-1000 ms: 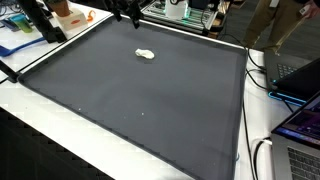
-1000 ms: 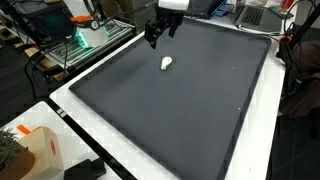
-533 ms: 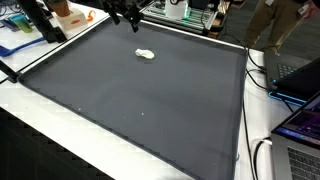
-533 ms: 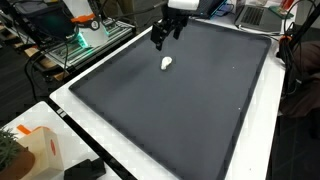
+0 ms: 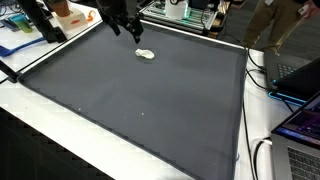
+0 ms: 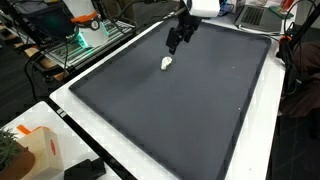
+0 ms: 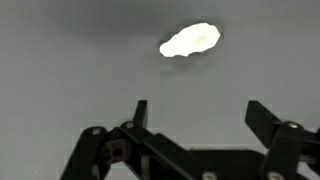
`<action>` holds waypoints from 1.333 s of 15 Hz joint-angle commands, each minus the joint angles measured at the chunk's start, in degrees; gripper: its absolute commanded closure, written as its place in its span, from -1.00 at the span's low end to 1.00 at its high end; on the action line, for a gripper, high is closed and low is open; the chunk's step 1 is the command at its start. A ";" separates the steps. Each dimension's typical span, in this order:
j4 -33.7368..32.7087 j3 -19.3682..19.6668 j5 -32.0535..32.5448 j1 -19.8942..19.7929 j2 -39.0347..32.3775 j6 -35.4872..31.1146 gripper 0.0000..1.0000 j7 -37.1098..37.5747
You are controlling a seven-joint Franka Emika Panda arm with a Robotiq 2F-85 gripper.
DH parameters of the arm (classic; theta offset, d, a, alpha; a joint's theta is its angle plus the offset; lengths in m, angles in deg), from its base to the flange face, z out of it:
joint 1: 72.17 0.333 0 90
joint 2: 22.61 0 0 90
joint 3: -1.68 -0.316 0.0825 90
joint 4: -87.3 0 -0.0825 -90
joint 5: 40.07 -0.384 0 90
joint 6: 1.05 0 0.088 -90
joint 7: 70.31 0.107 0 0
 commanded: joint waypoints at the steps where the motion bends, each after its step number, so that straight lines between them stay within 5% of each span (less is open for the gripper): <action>1: -0.52 2.92 -0.99 2.63 -0.33 0.18 -1.00 -0.81; 7: -4.16 4.28 -0.90 3.65 -3.48 4.89 -1.00 -0.63; 20: -23.02 5.65 -3.93 4.78 -19.22 23.48 -1.00 1.10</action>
